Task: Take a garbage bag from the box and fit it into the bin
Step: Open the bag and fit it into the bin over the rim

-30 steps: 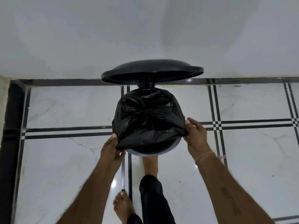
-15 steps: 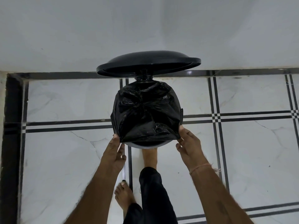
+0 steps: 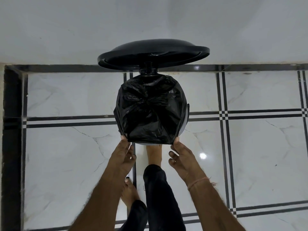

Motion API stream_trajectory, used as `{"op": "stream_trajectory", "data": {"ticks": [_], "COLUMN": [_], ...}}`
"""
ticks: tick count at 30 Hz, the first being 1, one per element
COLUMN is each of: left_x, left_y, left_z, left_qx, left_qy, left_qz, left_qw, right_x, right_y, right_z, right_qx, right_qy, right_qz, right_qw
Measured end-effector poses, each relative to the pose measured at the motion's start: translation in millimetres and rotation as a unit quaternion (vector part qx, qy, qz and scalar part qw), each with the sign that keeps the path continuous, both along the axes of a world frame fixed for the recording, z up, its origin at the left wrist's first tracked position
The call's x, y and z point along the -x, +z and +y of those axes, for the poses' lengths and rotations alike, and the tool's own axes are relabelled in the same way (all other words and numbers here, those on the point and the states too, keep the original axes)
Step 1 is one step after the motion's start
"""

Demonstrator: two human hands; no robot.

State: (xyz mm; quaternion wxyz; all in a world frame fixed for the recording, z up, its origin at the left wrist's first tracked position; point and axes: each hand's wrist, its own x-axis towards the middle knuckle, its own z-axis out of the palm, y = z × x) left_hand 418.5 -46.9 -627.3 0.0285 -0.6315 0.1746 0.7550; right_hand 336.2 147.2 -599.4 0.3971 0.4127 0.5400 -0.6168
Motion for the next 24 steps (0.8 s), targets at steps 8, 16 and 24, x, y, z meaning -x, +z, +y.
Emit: {"op": "stream_trajectory", "data": {"ticks": [8, 16, 24], "left_x": [5, 12, 25], "left_y": [-13, -23, -8], "left_z": [7, 8, -4], "left_qx": [-0.046, -0.051, 0.028], "left_qy": [0.061, 0.073, 0.078], "left_qz": [0.045, 0.031, -0.004], "left_qw": [0.996, 0.996, 0.997], "right_x": [-11, -7, 23], "right_y": [-22, -43, -41], "right_z": [-17, -30, -25], "right_qx": [0.100, 0.102, 0.005], "right_qy": [-0.171, -0.273, -0.251], "right_qz": [0.001, -0.027, 0.011], "right_qw": [0.980, 0.956, 0.968]}}
